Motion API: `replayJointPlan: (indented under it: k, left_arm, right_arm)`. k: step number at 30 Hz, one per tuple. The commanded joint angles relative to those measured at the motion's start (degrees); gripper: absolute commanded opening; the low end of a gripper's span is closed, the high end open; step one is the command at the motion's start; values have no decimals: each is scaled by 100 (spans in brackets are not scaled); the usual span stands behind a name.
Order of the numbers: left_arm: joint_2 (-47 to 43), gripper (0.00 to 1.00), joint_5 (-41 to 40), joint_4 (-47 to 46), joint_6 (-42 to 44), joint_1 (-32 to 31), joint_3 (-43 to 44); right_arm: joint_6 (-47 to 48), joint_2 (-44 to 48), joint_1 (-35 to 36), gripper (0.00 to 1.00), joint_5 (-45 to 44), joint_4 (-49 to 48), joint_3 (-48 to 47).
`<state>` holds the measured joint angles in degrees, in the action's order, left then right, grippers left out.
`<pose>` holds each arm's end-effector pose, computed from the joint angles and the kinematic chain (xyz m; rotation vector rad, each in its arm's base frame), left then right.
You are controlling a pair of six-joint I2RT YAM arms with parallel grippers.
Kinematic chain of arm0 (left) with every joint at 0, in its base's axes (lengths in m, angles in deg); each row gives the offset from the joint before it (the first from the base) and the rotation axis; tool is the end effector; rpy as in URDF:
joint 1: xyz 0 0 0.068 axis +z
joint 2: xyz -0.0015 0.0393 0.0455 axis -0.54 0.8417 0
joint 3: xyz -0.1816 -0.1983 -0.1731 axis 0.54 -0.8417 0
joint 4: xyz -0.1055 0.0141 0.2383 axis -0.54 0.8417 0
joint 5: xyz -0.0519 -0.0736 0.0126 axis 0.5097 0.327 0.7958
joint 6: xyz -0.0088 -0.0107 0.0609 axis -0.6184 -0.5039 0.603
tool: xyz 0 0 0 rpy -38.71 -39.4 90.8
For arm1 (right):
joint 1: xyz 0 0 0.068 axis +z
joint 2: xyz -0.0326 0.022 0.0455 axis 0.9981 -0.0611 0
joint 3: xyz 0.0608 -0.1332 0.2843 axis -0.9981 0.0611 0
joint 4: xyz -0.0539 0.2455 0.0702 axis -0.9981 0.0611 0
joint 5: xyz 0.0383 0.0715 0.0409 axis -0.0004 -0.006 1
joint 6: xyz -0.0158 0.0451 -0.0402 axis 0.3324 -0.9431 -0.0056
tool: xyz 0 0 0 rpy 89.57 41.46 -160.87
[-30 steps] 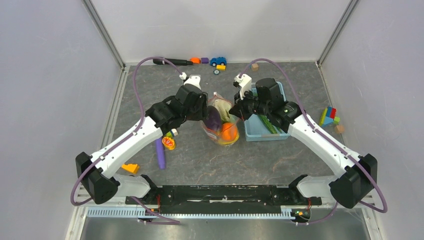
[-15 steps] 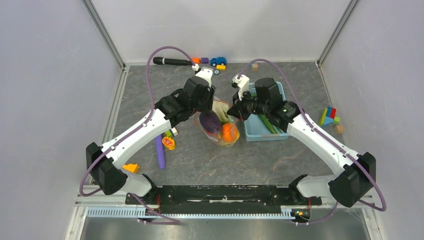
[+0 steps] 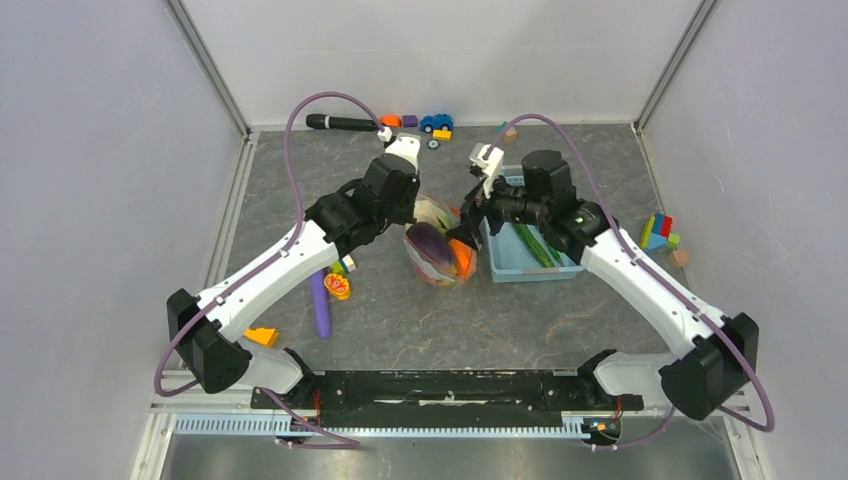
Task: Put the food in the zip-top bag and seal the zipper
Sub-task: Adjust the zipper food storage bag at the center of the board, then pick up the fake vegetable from the bin.
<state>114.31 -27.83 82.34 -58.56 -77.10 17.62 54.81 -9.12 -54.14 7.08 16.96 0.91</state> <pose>0.2345 -0.2041 0.4047 0.2904 2.1349 -0.1886 0.2328 0.1756 0.3901 -0.9898 1.8129 0.8171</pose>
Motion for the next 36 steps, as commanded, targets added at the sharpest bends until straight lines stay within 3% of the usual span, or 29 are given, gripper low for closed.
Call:
replayJointPlan:
  k: [1,8,11,17,30,36]
  left_arm:
    - [-285,2,-250,8,-318,13,205]
    - [-276,2,-257,153,-363,15,293]
    - [-294,2,-240,168,-385,13,293]
    - [-346,2,-248,229,-497,13,302]
    - [-402,2,-178,293,-597,14,185]
    - [-387,2,-115,307,-621,13,152]
  right_arm:
    - [223,866,-171,98,356,-982,289]
    - [-390,1516,-524,98,-26,-999,338]
    - [-599,1565,-760,98,-751,-771,340]
    - [-1082,696,-1564,96,-2169,401,59]
    - [-369,-1290,-1671,74,-2834,745,40]
    - [-183,-1975,-1671,62,-2562,553,42]
